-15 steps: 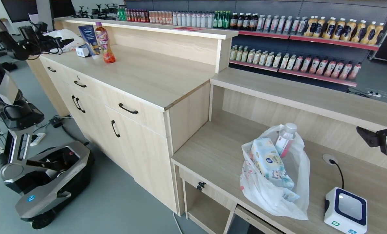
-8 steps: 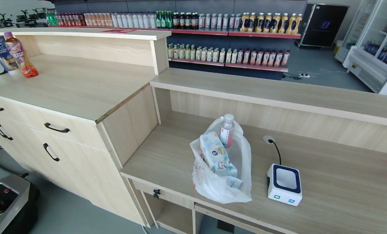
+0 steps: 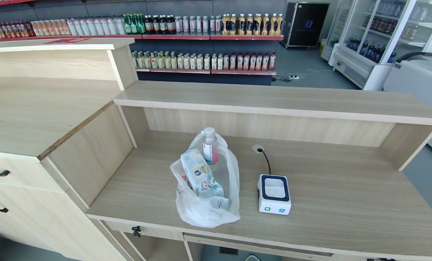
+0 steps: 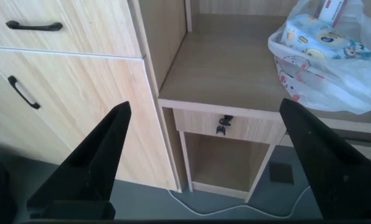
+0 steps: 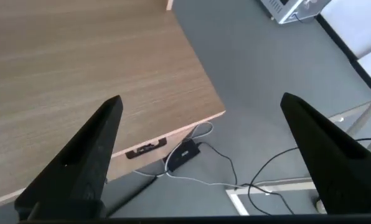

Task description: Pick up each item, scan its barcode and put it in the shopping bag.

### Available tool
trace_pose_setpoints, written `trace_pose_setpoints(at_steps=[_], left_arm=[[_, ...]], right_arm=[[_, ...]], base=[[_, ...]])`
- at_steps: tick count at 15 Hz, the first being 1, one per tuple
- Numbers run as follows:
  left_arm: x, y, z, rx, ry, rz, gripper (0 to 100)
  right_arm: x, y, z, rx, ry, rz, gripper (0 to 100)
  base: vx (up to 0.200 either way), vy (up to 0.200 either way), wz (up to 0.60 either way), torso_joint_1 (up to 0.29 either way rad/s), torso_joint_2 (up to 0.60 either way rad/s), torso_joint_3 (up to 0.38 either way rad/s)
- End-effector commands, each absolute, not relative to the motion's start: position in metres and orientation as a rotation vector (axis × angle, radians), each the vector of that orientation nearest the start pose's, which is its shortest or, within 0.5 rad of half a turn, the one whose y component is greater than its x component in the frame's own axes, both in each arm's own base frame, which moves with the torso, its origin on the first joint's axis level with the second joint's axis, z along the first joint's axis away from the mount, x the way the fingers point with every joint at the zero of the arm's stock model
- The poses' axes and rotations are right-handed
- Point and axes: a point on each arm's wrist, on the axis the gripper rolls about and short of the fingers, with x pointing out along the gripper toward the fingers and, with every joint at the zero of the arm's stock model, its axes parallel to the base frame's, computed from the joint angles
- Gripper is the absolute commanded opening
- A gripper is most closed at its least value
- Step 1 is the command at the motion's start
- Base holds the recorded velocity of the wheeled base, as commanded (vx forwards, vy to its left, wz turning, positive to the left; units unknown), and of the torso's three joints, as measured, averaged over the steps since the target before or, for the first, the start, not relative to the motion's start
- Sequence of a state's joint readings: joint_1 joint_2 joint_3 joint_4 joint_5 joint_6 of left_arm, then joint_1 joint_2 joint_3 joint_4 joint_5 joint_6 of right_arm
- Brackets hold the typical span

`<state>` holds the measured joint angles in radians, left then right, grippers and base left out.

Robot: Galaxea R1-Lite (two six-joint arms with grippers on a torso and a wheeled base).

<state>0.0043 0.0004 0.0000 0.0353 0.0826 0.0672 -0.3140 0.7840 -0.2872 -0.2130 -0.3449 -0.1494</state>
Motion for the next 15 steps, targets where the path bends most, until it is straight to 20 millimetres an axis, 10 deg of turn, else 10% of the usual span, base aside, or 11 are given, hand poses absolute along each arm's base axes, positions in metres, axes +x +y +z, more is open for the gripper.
trace_pose_setpoints(at_steps=[1, 4, 15], left_arm=[[-0.023, 0.002, 0.072, 0.069, 0.038, 0.086, 100], [-0.023, 0.002, 0.072, 0.069, 0.038, 0.086, 100], [-0.023, 0.002, 0.072, 0.067, 0.038, 0.086, 100]], right_arm=[[0.027, -0.013, 0.126, -0.087, 0.231, -0.491, 100], [-0.017, 0.002, 0.074, -0.081, 0.166, -0.300, 100], [-0.018, 0.000, 0.074, -0.046, 0.166, -0.351, 100]], base=[[0.000, 0.000, 0.00, 0.000, 0.00, 0.000], [0.000, 0.000, 0.00, 0.000, 0.00, 0.000], [0.000, 0.000, 0.00, 0.000, 0.00, 0.000]])
